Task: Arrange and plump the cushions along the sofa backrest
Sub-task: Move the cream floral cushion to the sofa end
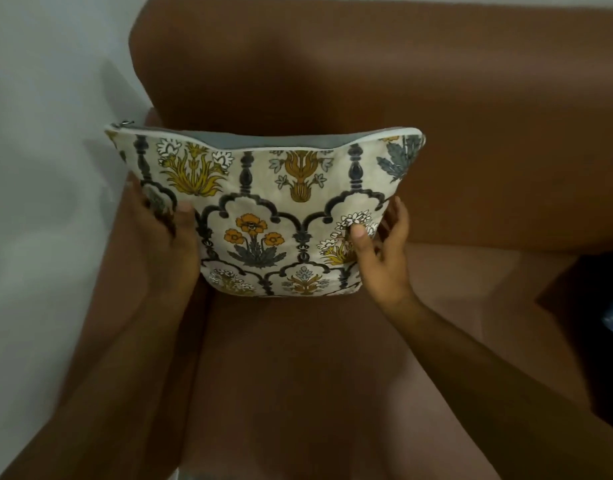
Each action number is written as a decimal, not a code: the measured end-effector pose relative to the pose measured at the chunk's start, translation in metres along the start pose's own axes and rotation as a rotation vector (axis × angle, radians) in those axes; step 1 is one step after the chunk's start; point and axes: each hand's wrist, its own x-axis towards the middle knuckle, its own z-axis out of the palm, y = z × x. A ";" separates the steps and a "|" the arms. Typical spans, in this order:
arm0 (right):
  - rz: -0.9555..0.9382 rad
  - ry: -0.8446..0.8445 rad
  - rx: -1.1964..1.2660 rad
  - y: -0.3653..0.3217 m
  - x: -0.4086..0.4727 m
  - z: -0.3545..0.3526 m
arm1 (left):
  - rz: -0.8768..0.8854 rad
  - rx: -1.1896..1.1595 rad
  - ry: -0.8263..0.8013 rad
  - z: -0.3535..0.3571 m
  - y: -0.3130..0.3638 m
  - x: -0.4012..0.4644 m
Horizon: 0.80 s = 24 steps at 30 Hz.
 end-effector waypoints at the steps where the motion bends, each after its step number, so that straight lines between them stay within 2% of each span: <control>1: -0.012 0.011 -0.014 -0.005 0.000 0.001 | 0.005 -0.054 0.022 0.002 0.005 -0.002; 5: 0.081 -0.072 -0.094 -0.014 0.011 -0.011 | -0.009 -0.026 -0.044 0.008 0.027 -0.011; 8: 0.134 -0.002 -0.144 -0.020 0.004 -0.051 | -0.043 -0.133 0.015 0.008 0.021 -0.022; 10: 0.184 0.069 -0.147 -0.027 -0.015 -0.092 | -0.147 -0.118 0.036 0.021 0.019 -0.056; 13: 0.319 0.135 -0.218 -0.025 -0.059 -0.160 | -0.431 -0.171 0.008 0.064 0.048 -0.130; 15: 0.422 0.204 -0.243 -0.014 -0.097 -0.212 | -0.469 -0.219 -0.107 0.106 0.089 -0.176; 17: 0.493 0.325 -0.287 -0.002 -0.133 -0.261 | -0.457 -0.241 -0.338 0.147 0.137 -0.209; 20: 0.526 0.436 -0.165 0.002 -0.167 -0.325 | -0.375 -0.255 -0.635 0.203 0.212 -0.247; 24: 0.316 0.405 0.111 -0.036 -0.142 -0.400 | -0.236 -0.198 -0.798 0.276 0.286 -0.258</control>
